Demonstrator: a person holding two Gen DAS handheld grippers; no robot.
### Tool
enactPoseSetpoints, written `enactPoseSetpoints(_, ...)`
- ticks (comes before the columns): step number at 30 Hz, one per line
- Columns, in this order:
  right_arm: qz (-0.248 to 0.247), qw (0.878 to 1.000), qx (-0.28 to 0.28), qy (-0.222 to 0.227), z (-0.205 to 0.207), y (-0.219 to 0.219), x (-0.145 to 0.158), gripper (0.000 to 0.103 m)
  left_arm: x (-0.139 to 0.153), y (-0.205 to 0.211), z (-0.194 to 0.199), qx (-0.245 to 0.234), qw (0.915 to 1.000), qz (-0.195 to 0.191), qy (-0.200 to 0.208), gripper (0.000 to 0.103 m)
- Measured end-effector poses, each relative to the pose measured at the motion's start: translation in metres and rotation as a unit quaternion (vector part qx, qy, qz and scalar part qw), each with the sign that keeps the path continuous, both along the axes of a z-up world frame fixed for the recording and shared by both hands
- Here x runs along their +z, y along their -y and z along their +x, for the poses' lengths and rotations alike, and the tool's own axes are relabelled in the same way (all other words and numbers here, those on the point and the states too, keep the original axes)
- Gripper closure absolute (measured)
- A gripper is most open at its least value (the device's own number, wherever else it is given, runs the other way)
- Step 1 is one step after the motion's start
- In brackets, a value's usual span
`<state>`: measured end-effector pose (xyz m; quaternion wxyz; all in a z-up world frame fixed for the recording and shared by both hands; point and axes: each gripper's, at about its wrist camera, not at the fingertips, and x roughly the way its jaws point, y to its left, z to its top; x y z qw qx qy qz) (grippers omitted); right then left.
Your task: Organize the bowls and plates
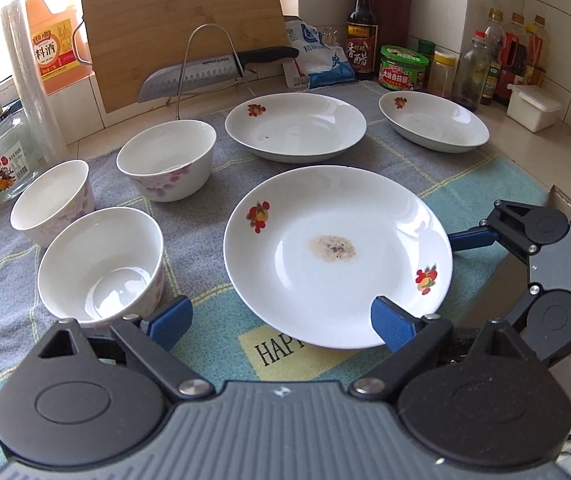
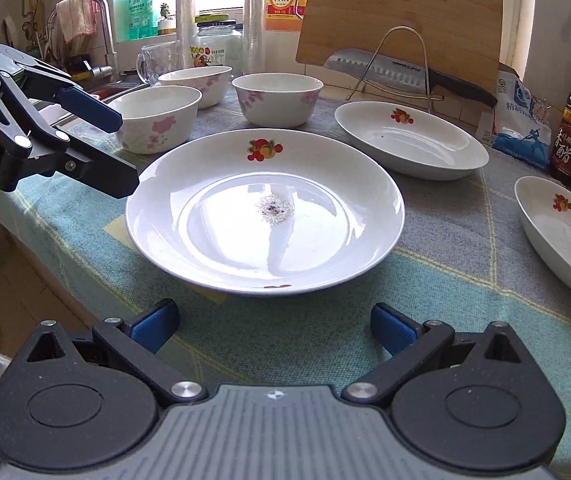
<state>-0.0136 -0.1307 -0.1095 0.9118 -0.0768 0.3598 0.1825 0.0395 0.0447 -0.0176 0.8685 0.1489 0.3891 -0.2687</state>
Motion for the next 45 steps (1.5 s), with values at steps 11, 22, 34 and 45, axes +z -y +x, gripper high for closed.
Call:
enactPoseSetpoints(11,0.010,0.999,0.044,0.021,0.013,0.002,-0.004,0.000,0.009,0.021,0.051,-0.030,0.9994,0.013,-0.011,0.007)
enactPoseSetpoints(22,0.014,0.998,0.049,0.030,0.019,0.003,-0.006,0.000,-0.012,0.051,0.112,-0.065,0.9949,0.047,-0.061,0.008)
enactPoseSetpoints(34,0.014,0.998,0.049,0.030,0.018,0.003,-0.005,0.000,-0.031,0.061,0.132,-0.098,0.9853,0.060,-0.126,0.027)
enactPoseSetpoints(45,0.013,0.998,0.049,0.032,0.017,0.005,-0.006,0.000,-0.034,0.071,0.138,-0.108,0.9803,0.074,-0.148,0.037)
